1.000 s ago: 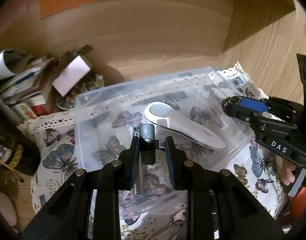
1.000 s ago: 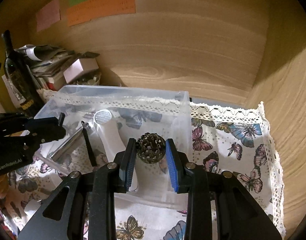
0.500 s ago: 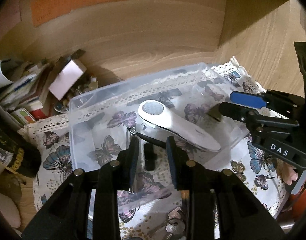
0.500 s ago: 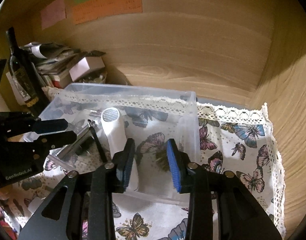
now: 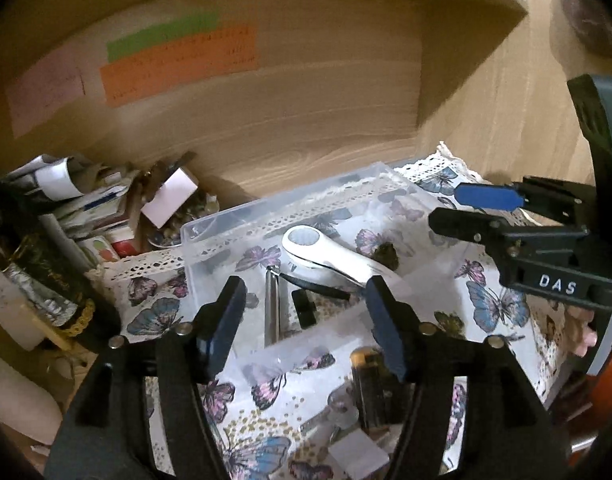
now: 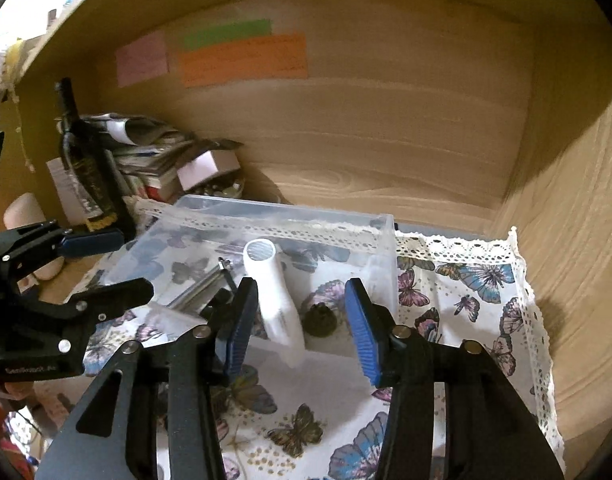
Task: Organize rigid objects
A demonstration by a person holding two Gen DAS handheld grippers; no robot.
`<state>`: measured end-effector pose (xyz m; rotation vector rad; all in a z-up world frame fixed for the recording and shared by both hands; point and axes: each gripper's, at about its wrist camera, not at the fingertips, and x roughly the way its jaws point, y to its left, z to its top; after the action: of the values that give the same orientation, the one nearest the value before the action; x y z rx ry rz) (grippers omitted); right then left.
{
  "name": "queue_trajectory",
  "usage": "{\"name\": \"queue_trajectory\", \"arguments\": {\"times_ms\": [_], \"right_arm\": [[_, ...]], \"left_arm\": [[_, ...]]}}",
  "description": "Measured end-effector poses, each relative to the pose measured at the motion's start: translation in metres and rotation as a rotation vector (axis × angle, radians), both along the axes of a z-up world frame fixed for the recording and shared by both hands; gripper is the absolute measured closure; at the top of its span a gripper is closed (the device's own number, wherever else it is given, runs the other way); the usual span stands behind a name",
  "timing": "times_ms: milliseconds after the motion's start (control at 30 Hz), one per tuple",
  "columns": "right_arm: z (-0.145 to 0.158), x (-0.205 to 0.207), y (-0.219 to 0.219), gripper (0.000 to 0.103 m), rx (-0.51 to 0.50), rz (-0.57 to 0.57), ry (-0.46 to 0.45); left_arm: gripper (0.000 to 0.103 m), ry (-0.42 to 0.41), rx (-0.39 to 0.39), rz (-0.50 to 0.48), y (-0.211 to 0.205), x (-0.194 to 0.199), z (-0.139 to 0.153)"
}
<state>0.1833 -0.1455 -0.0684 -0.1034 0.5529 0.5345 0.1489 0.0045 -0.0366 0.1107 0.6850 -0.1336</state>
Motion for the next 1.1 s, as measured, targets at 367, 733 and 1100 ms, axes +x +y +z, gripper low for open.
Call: {"name": "queue_trajectory", "arguments": {"times_ms": [367, 733, 1100], "right_arm": [[-0.007, -0.031, 0.000, 0.061, -0.007, 0.027, -0.003], [-0.032, -0.043, 0.011, 0.061, -0.032, 0.060, 0.070], [-0.063, -0.049, 0.035, 0.047, -0.076, 0.130, 0.162]], "left_arm": [[0.032, 0.071, -0.014, -0.001, 0.009, -0.027, -0.025], [0.032, 0.214, -0.051, -0.038, 0.006, -0.041, -0.072], [0.036, 0.259, -0.072, -0.064, 0.005, -0.044, -0.089]]}}
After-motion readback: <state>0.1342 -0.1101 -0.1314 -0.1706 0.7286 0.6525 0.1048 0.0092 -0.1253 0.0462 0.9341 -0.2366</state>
